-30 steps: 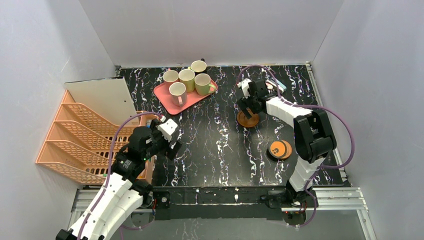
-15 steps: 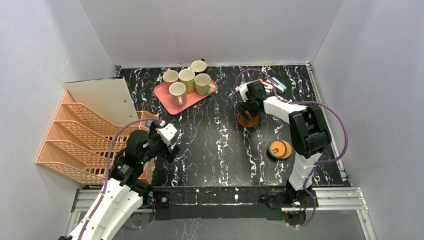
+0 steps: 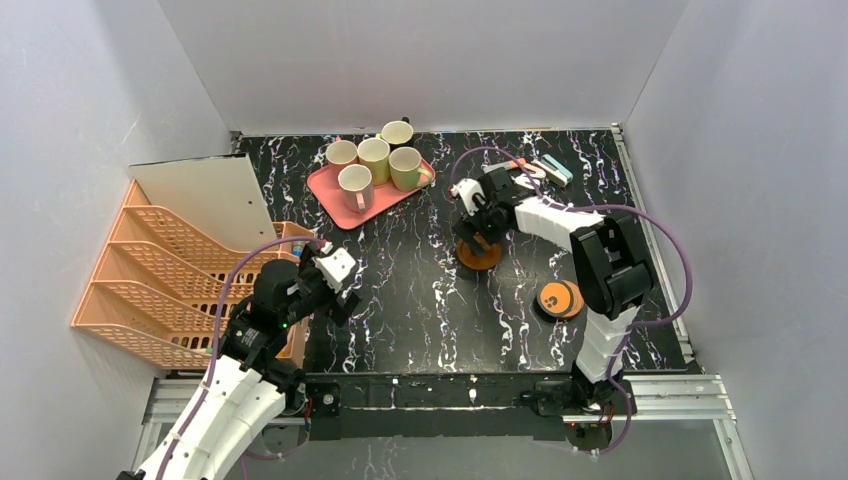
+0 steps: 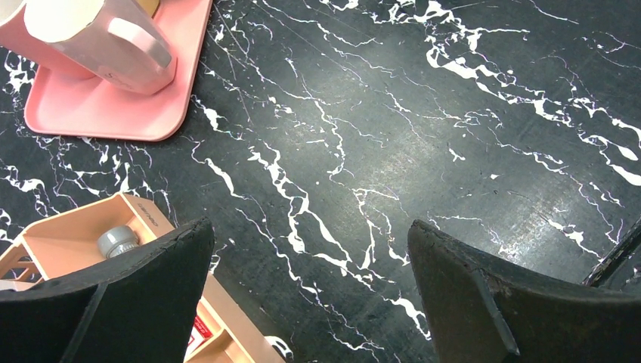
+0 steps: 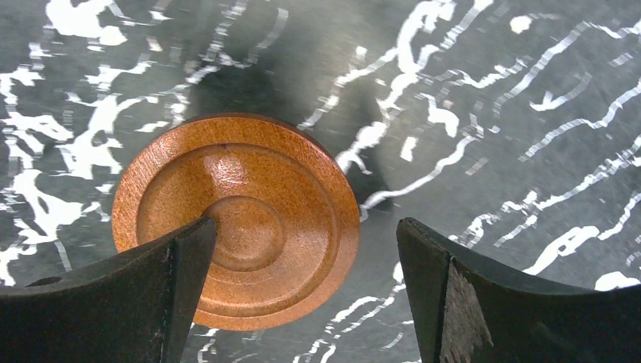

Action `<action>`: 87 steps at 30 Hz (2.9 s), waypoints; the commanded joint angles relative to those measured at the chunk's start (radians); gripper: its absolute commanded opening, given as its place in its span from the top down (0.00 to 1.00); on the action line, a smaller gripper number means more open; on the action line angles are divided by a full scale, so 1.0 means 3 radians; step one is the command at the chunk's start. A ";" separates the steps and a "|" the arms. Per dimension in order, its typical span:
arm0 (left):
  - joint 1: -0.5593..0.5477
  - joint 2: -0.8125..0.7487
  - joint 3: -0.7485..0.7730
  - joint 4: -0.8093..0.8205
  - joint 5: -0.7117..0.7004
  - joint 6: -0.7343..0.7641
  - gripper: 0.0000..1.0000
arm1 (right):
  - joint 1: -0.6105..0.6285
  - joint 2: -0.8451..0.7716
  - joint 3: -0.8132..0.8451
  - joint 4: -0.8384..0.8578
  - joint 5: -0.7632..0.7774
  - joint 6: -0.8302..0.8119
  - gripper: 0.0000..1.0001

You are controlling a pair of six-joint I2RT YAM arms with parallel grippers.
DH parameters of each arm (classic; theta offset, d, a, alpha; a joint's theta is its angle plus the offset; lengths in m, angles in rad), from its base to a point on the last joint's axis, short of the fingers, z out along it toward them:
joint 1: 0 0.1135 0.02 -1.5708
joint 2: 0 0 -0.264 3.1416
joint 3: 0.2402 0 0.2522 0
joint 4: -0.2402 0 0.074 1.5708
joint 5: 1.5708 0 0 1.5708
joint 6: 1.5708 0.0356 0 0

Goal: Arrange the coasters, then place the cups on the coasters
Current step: Move the coaster to the center of the board.

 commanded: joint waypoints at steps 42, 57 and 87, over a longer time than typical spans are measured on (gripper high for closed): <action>0.0070 -0.0022 -0.0020 -0.0080 0.0138 0.0076 0.02 | 0.0847 -0.1216 0.0098 -0.0388 -0.0003 -0.0375 0.01; 0.0077 -0.0040 -0.0016 -0.0089 0.0147 0.0075 0.02 | -0.0631 -0.2944 -0.1522 -0.0609 -0.0346 -0.0630 0.01; 0.0101 -0.0031 -0.0015 -0.0067 0.0105 0.0054 0.02 | -0.0745 -0.2741 -0.1863 -0.0840 -0.0585 -0.0866 0.01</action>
